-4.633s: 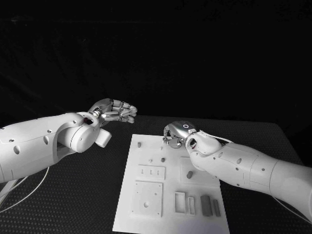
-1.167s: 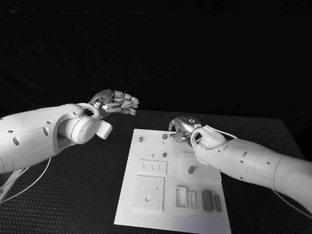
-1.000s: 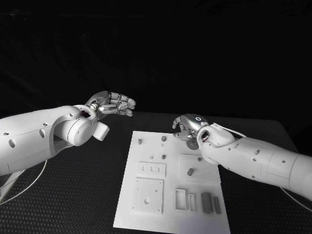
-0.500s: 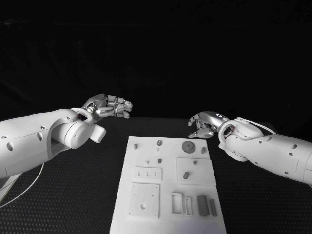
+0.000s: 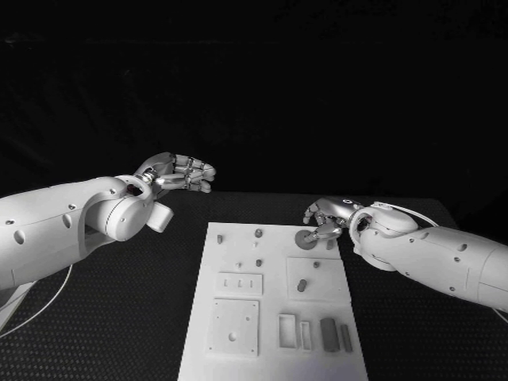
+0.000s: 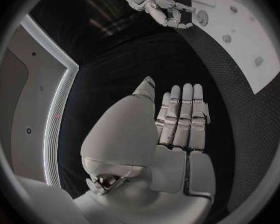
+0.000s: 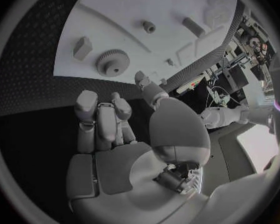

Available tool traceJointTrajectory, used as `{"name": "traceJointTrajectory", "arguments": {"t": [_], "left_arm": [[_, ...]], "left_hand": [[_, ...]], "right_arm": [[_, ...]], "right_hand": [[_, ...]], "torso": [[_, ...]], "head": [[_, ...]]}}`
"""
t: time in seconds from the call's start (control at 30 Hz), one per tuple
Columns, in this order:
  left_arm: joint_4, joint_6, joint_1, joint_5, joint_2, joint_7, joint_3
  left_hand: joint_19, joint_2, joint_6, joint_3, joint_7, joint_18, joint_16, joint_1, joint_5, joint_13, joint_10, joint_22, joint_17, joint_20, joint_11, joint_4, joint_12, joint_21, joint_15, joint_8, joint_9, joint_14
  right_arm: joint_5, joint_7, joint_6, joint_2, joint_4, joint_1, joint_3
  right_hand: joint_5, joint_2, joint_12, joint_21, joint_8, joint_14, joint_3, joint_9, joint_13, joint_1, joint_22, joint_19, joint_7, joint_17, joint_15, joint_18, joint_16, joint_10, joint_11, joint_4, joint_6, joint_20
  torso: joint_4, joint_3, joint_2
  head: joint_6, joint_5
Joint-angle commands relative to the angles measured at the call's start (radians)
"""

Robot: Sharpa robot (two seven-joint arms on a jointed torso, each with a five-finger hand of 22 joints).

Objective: Assemble the parts on the task board

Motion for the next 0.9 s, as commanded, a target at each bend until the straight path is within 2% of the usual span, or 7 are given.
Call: {"name": "traceJointTrajectory", "arguments": {"t": [0.03,0.13,0.37,0.6,0.63,0.8,0.9], "left_arm": [[-0.001,0.021,0.000,-0.005,0.006,0.014,0.000],[0.000,0.021,0.000,-0.006,0.006,0.014,0.000],[0.005,0.022,0.000,-0.007,0.005,0.011,0.000],[0.015,0.027,0.000,-0.007,0.005,0.012,0.000],[0.015,0.026,0.000,-0.007,0.005,0.011,0.000],[0.013,0.025,0.000,-0.007,0.004,0.011,0.000],[0.015,0.025,0.000,-0.007,0.002,0.010,0.000]], "left_hand": [[0.007,0.000,-0.006,0.007,0.017,0.017,-0.005,-0.004,-0.006,-0.001,-0.008,-0.001,0.001,-0.002,0.001,0.002,-0.004,-0.005,0.001,-0.004,0.002,0.008],[0.007,0.000,-0.006,0.007,0.017,0.017,-0.006,-0.004,-0.006,-0.001,-0.008,-0.001,0.001,-0.002,0.001,0.002,-0.004,-0.005,0.001,-0.004,0.002,0.008],[0.007,0.000,-0.006,0.008,0.017,0.017,-0.007,-0.004,-0.006,0.000,-0.007,-0.002,0.003,-0.002,0.001,0.002,-0.005,-0.006,0.001,-0.005,0.002,0.008],[0.007,0.000,-0.006,0.009,0.017,0.017,-0.008,-0.004,-0.006,0.000,-0.007,-0.002,0.004,-0.001,0.001,0.003,-0.006,-0.007,0.001,-0.006,0.003,0.008],[0.008,0.000,-0.006,0.009,0.017,0.017,-0.009,-0.004,-0.006,0.000,-0.007,-0.002,0.004,-0.001,0.001,0.003,-0.007,-0.007,0.001,-0.006,0.003,0.009],[0.008,0.000,-0.006,0.010,0.017,0.017,-0.009,-0.005,-0.006,0.000,-0.007,-0.002,0.005,-0.001,0.001,0.003,-0.007,-0.007,0.001,-0.006,0.003,0.009],[0.008,0.000,-0.006,0.010,0.017,0.017,-0.010,-0.005,-0.006,0.000,-0.007,-0.002,0.005,-0.001,0.001,0.003,-0.007,-0.008,0.001,-0.006,0.003,0.009]], "right_arm": [[-0.024,0.002,0.022,0.004,-0.018,-0.008,0.001],[-0.025,0.005,0.016,0.009,-0.033,-0.017,0.001],[-0.038,0.006,0.002,0.028,-0.051,-0.027,0.001],[-0.039,0.012,-0.003,0.048,-0.095,-0.035,0.001],[-0.039,0.013,-0.005,0.052,-0.103,-0.036,0.001],[-0.039,0.015,0.000,0.057,-0.113,-0.037,0.001],[-0.038,0.015,0.002,0.057,-0.112,-0.037,0.001]], "right_hand": [[0.004,0.001,0.003,0.004,-0.005,0.010,-0.003,0.002,0.002,-0.007,0.010,0.007,0.001,0.001,0.001,0.123,0.004,0.005,0.001,0.000,-0.003,-0.003],[0.004,0.005,0.004,0.004,-0.005,0.010,-0.001,0.002,0.003,-0.007,0.010,0.008,0.001,0.001,0.001,0.123,0.005,0.005,0.001,0.000,-0.003,-0.004],[0.004,0.006,0.004,0.004,-0.004,0.010,-0.001,0.002,0.003,-0.007,0.010,0.008,0.001,0.002,0.001,0.123,0.005,0.005,0.001,0.000,-0.002,-0.005],[0.004,0.006,0.004,0.004,-0.004,0.010,-0.001,0.002,0.003,-0.007,0.010,0.008,0.001,0.002,0.001,0.123,0.005,0.005,0.001,0.000,-0.002,-0.005],[0.004,0.021,0.005,0.004,-0.001,0.011,0.005,0.004,0.004,-0.004,0.010,0.009,0.000,0.003,0.000,0.123,0.006,0.006,0.000,0.002,0.004,-0.005],[0.004,0.029,0.006,0.005,0.003,0.011,0.008,0.006,0.004,-0.003,0.011,0.010,-0.001,0.002,-0.001,0.123,0.007,0.007,-0.001,-0.001,0.011,-0.007],[0.004,0.037,0.006,0.005,0.006,0.010,0.010,0.008,0.004,-0.003,0.011,0.010,-0.003,0.002,-0.003,0.123,0.008,0.008,-0.003,-0.002,0.017,-0.008]], "torso": [[0.0050,-0.0011,0.002],[0.0050,-0.0021,0.001],[0.0028,0.0008,0.002],[0.0068,0.0000,0.003],[0.0075,0.0001,0.004],[0.0089,0.0028,0.004],[0.0080,0.0014,0.004]], "head": [[-0.003,-0.006],[-0.004,-0.007],[0.000,-0.003],[-0.008,-0.010],[-0.007,-0.011],[-0.010,-0.010],[-0.013,-0.008]]}}
